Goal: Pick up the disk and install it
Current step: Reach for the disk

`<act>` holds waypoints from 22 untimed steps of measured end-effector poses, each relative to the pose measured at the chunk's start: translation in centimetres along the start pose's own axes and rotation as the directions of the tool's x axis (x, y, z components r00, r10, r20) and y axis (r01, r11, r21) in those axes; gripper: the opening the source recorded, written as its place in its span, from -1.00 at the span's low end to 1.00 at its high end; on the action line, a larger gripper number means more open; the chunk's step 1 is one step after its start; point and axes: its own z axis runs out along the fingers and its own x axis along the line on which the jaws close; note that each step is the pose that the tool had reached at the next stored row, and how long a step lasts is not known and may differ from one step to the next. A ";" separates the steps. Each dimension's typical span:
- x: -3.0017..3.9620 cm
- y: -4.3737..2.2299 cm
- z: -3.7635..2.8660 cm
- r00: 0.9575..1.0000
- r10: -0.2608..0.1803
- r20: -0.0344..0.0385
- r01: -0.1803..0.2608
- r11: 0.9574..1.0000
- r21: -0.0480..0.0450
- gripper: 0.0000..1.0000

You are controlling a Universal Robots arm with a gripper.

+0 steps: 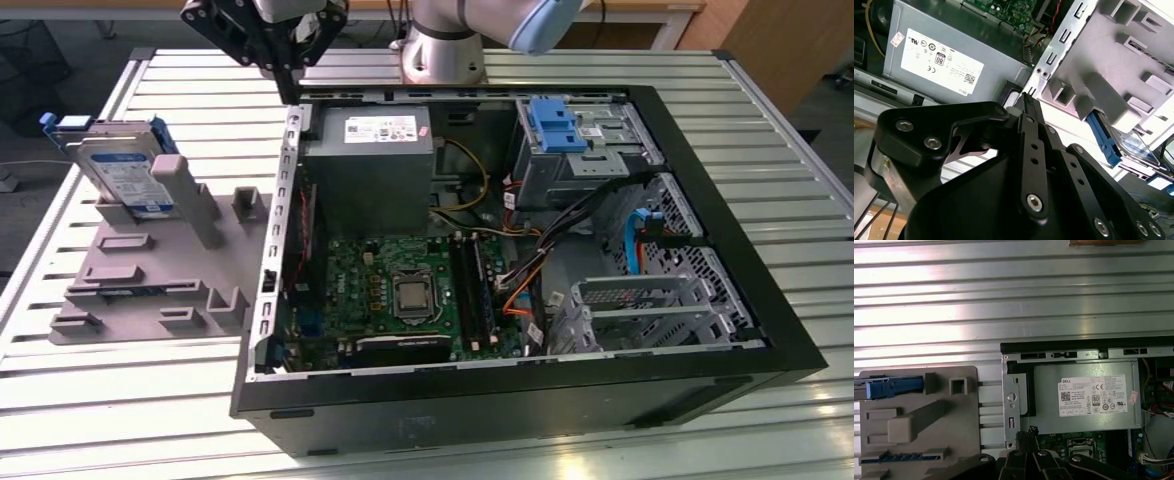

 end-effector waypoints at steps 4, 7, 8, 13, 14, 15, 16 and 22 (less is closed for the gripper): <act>0.30 -0.02 0.05 1.000 0.000 0.000 0.000 1.000 0.000 -0.79; 0.50 -0.04 0.09 1.000 0.000 0.000 0.000 1.000 0.000 -0.79; 0.55 -0.04 0.10 1.000 0.000 0.000 0.000 1.000 0.000 -0.79; 0.81 -0.07 0.16 1.000 0.000 0.000 0.000 1.000 0.000 -0.79; 0.87 -0.07 0.17 1.000 0.000 0.000 0.000 1.000 0.000 -0.79; 0.92 -0.08 0.19 1.000 0.000 0.000 0.000 1.000 0.000 -0.79; 0.96 -0.08 0.20 1.000 0.000 0.000 0.000 1.000 0.000 -0.79; 1.24 -0.11 0.28 1.000 0.000 0.000 0.000 1.000 0.000 -0.79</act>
